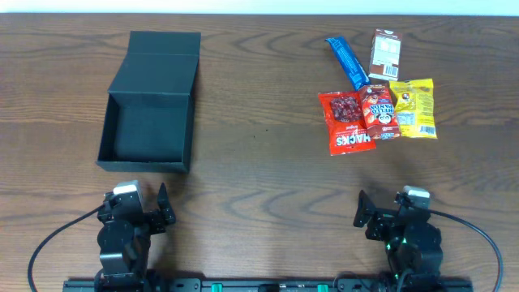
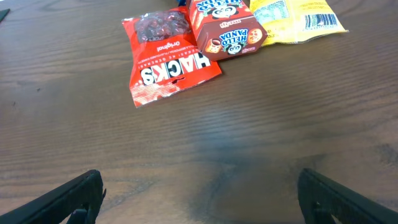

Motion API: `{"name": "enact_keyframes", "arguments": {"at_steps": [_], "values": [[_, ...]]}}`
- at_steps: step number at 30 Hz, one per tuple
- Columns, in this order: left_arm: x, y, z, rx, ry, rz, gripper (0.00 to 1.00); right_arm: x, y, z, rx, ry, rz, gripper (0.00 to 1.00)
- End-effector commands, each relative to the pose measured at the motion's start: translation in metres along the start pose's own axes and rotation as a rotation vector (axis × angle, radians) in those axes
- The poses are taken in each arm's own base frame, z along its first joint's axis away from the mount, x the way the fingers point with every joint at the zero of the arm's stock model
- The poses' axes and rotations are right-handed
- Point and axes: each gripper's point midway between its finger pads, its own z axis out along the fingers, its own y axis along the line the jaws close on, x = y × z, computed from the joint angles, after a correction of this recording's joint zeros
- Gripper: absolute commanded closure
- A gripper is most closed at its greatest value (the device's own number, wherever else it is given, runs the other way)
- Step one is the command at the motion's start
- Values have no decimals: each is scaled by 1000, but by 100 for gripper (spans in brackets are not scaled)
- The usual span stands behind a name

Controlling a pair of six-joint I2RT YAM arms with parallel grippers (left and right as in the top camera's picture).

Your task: Pack container

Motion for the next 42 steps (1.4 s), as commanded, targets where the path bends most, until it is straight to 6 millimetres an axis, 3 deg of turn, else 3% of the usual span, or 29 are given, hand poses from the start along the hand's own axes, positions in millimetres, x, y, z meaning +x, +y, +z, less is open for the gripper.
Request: {"name": "enact_keyframes", "arguments": {"at_steps": [1,37,39,42], "values": [[4,4,2,-17,4,-7,5,3,2,1,-10,6,8,1],[4,4,2,-17,4,-7,5,3,2,1,-10,6,8,1],[0,-5,2,31,-10,-57,5,3,2,1,-10,6,8,1],[-1,-55,-7,327,55,-363,5,3,2,1,-10,6,8,1]]}}
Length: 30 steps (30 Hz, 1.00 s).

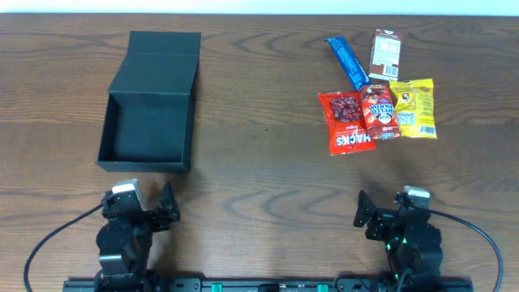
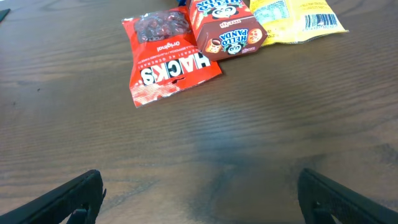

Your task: Pack container

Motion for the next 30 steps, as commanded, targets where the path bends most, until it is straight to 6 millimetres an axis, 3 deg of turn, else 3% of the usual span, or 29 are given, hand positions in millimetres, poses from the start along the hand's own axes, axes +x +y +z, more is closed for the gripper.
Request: {"name": "enact_keyframes", "arguments": {"at_steps": [1,4,6,10,13,19,25,27,30], "values": [[18,-45,-5,257,126,-299,5,3,2,1,-10,6,8,1],[8,-51,-6,291,103,-360,5,3,2,1,-10,6,8,1],[-20,-59,-9,348,9,-418,5,3,2,1,-10,6,8,1],[-86,-78,-31,481,-267,-335,5,3,2,1,-10,6,8,1],[-109,-81,-39,491,-368,-250,5,3,2,1,-10,6,8,1],[-106,-74,0,358,-217,-115,1,3,2,1,-10,6,8,1],[-105,-69,61,249,87,33,0,3,2,1,-10,6,8,1],[-106,-64,80,213,178,103,12,3,2,1,-10,6,8,1],[-104,-49,110,123,329,170,22,3,2,1,-10,6,8,1]]}}
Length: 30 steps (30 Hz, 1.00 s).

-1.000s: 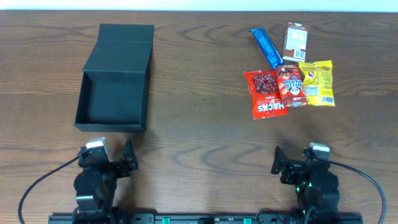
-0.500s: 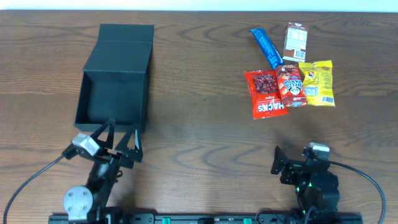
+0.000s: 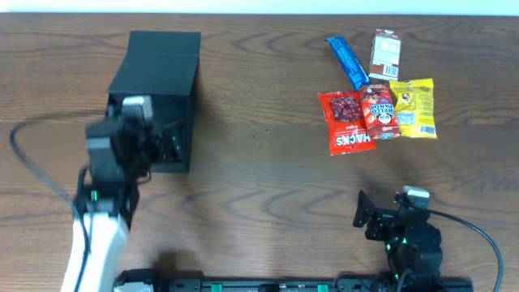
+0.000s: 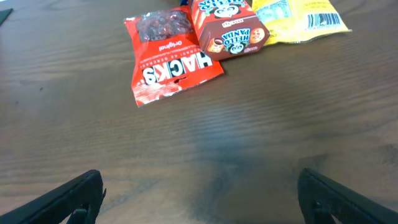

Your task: Pack container

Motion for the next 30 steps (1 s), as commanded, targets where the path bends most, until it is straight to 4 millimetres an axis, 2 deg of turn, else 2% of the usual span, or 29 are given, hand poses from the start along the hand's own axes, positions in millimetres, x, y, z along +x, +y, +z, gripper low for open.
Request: {"name": "enact_keyframes", "arguments": {"at_steps": [1,3,6,8,11,14,18,25,27,29,30], "values": [[-19,19,18,-95,79,125,25,3,0,1,-2,5,8,1],[-19,21,37,-100,165,127,27,3,0,1,-2,5,8,1],[-11,23,59,-130,245,141,42,3,0,1,-2,5,8,1],[0,21,74,-159,301,168,43,3,0,1,-2,5,8,1],[17,6,89,-151,354,220,42,3,0,1,-2,5,8,1],[31,-1,93,-184,394,269,42,3,0,1,-2,5,8,1],[48,3,98,-235,452,284,43,3,0,1,-2,5,8,1],[61,9,105,-252,494,256,49,3,0,1,-2,5,8,1],[66,11,108,-256,509,251,55,3,0,1,-2,5,8,1],[73,14,111,-264,527,223,56,3,0,1,-2,5,8,1],[76,15,113,-269,533,200,68,3,0,1,-2,5,8,1]]}}
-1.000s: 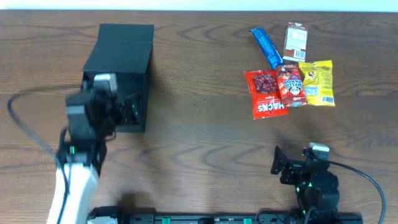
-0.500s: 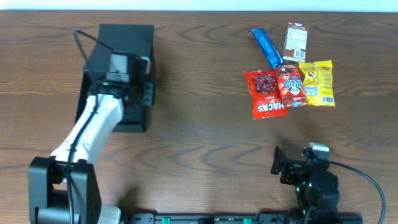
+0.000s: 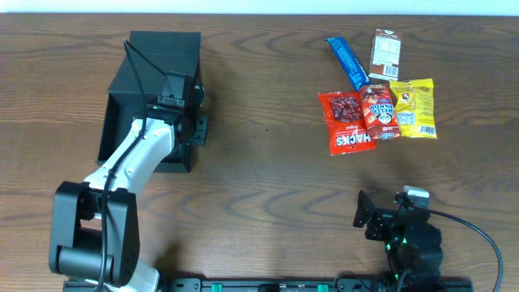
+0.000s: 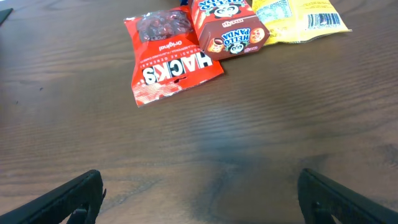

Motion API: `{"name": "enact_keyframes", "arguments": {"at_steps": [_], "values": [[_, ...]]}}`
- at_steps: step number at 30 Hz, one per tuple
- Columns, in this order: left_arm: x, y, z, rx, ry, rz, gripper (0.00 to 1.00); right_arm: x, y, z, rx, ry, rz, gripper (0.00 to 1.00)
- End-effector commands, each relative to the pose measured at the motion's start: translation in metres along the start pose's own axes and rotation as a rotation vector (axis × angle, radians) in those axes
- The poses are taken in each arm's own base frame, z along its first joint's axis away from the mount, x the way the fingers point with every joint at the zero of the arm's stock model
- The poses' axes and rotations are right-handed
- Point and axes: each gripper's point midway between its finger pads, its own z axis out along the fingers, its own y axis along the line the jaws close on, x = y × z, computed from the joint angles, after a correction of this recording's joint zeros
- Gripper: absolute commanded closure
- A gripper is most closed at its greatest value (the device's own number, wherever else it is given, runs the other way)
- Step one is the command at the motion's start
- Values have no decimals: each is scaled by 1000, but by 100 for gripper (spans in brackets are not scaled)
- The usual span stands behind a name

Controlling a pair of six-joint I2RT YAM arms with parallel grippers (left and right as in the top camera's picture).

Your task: Pack container

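Observation:
A black box (image 3: 130,134) stands open at the left of the table, its lid (image 3: 165,55) folded back behind it. My left gripper (image 3: 198,113) is at the box's right wall, fingers apart, holding nothing. The snacks lie at the far right: a red HACKS bag (image 3: 346,123) (image 4: 168,59), a Hello Panda box (image 3: 379,110) (image 4: 227,31), a yellow bag (image 3: 414,106) (image 4: 298,15), a blue bar (image 3: 346,62) and a brown carton (image 3: 384,54). Near the front edge, short of the snacks, my right gripper (image 3: 379,212) (image 4: 199,186) rests open and empty.
The wooden table (image 3: 268,178) shows bare between the box and the snacks. The left arm's white link (image 3: 130,162) and its cable (image 3: 142,69) cross the box's front right part.
My left gripper has moved from over the box's front right corner to the box's right wall, farther right and back. The right arm and the snacks have not moved.
Both arms rested at the front edge with the box open and the snacks at the right. The left arm shifted slightly, then stood raised over the box's front, and now reaches along its right wall. The right gripper stayed open in place.

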Motion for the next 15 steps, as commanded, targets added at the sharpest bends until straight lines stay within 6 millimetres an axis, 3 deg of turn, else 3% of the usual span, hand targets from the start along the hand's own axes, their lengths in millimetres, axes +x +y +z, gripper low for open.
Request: {"name": "enact_keyframes", "arguments": {"at_steps": [1,6,8,9,12,15], "values": [[-1,1,8,-10,19,-64,74,3,0,1,-3,4,8,1],[-9,-18,7,105,-6,-98,78,3,0,1,-3,4,8,1],[-16,-31,5,178,-29,-100,92,3,0,1,-3,4,8,1],[-21,-37,3,215,-46,-127,94,3,0,1,-3,4,8,1],[-40,-50,-1,289,-106,-220,94,3,0,1,-3,4,8,1],[-54,-68,-6,328,-164,-197,94,3,0,1,-3,4,8,1]]}}
